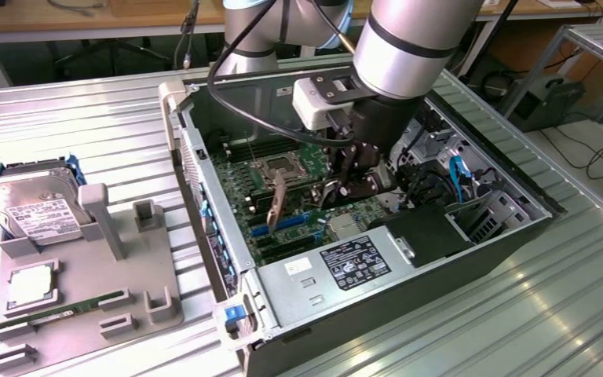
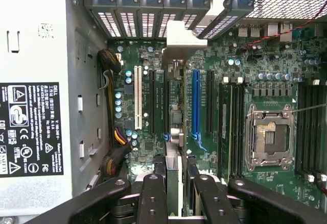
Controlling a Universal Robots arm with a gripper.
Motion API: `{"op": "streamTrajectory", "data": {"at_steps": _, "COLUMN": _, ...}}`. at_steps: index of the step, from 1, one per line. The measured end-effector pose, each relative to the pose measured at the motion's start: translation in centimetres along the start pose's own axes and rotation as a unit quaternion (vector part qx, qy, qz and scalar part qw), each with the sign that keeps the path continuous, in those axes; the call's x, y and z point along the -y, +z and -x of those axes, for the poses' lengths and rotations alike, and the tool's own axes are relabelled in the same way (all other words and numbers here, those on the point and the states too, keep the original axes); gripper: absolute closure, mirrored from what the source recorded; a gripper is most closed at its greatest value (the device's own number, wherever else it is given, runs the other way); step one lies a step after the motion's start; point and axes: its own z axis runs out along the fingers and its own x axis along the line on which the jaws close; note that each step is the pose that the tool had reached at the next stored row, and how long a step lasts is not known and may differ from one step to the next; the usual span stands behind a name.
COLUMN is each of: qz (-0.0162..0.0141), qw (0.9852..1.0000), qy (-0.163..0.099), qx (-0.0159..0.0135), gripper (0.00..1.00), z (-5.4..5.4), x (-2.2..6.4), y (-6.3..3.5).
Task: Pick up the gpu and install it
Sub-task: 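Insert the gpu into the slot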
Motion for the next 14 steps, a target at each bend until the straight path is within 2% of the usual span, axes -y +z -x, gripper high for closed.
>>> {"op": "streamTrajectory", "data": {"at_steps": 14, "qz": 0.0000, "qw": 1.0000, "qy": 0.000, "qx": 0.0000, "gripper": 0.74, "z": 1.4, "x": -0.06, "y": 0.32}}
